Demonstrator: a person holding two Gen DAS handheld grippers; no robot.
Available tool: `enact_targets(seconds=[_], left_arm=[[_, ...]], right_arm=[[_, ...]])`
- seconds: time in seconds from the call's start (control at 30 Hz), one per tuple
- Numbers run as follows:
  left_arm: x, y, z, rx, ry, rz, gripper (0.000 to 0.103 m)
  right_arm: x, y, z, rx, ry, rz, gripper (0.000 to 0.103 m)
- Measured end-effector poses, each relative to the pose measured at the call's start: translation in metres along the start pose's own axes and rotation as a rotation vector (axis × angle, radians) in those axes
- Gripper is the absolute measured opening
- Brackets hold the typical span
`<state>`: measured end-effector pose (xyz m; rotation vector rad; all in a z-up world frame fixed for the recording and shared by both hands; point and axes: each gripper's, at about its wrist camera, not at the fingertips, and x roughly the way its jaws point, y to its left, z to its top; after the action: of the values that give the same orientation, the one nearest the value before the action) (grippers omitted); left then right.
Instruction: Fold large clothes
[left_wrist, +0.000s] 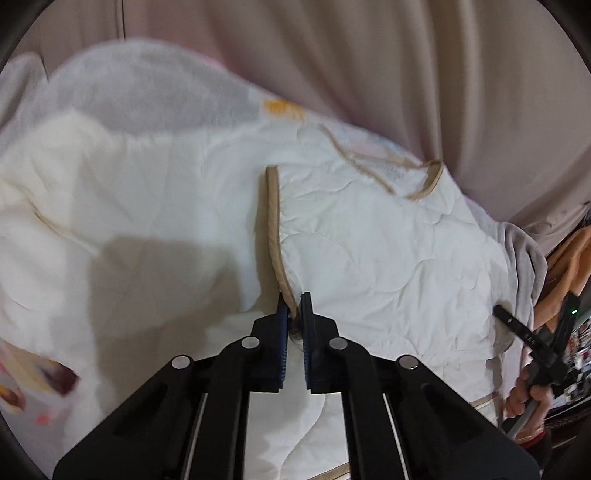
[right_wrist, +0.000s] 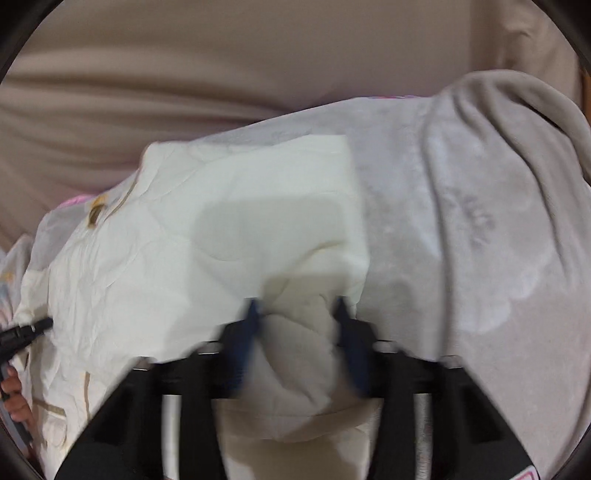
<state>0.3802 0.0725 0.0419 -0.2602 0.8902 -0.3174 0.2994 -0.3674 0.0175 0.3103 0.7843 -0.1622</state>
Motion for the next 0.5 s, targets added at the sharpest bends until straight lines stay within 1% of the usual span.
enact_targets(seconds=[0.03,0.1,0.13,0.17,0.2,0.23,0.27,0.3,0.33,0.4,0.47,0.5], left_arm=[[-0.01,-0.003,0.003,0.03,-0.044,0.018,0.005],[-0.027,-0.006,0.002,0.063,-0.099,0.031,0.005],[-0.029,-0.005,0.001,0.07,-0.106,0.045,0.005],[-0.025,-0.006,0.0,0.078,-0.1,0.064,0.005],[-0.016,-0.004,-0.005,0.088,-0.081,0.094,0.005],[-0.005,0.0,-0.008,0.092,-0.051,0.118,0.005],[0.006,0.002,-0.012,0.09,-0.015,0.127,0.005],[0.019,0.005,-0.02,0.086,0.023,0.135,0.005],[0.026,0.005,-0.025,0.09,0.034,0.142,0.005],[0.024,-0.001,-0.029,0.13,0.01,0.171,0.005],[0.022,-0.003,-0.028,0.133,0.011,0.174,0.005],[0.024,-0.002,-0.028,0.132,0.015,0.175,0.005]], right_arm=[[-0.015,0.007,0.004,-0.015,-0.056,0.029,0.011],[-0.045,0.015,0.008,-0.025,-0.152,0.096,0.009],[-0.054,0.017,0.008,-0.032,-0.188,0.114,0.009],[-0.055,0.018,0.007,-0.04,-0.204,0.116,0.009],[-0.047,0.016,0.006,-0.047,-0.186,0.096,0.009],[-0.031,0.011,0.002,-0.049,-0.137,0.062,0.009],[-0.008,0.003,-0.003,-0.04,-0.057,0.024,0.009],[0.017,-0.003,-0.008,-0.03,0.029,-0.005,0.011],[0.029,-0.004,-0.009,-0.016,0.056,-0.009,0.013],[0.009,-0.005,-0.005,0.005,0.011,-0.027,0.013],[-0.023,0.003,-0.002,0.005,-0.083,-0.047,0.015],[-0.041,0.008,-0.001,-0.007,-0.134,-0.026,0.017]])
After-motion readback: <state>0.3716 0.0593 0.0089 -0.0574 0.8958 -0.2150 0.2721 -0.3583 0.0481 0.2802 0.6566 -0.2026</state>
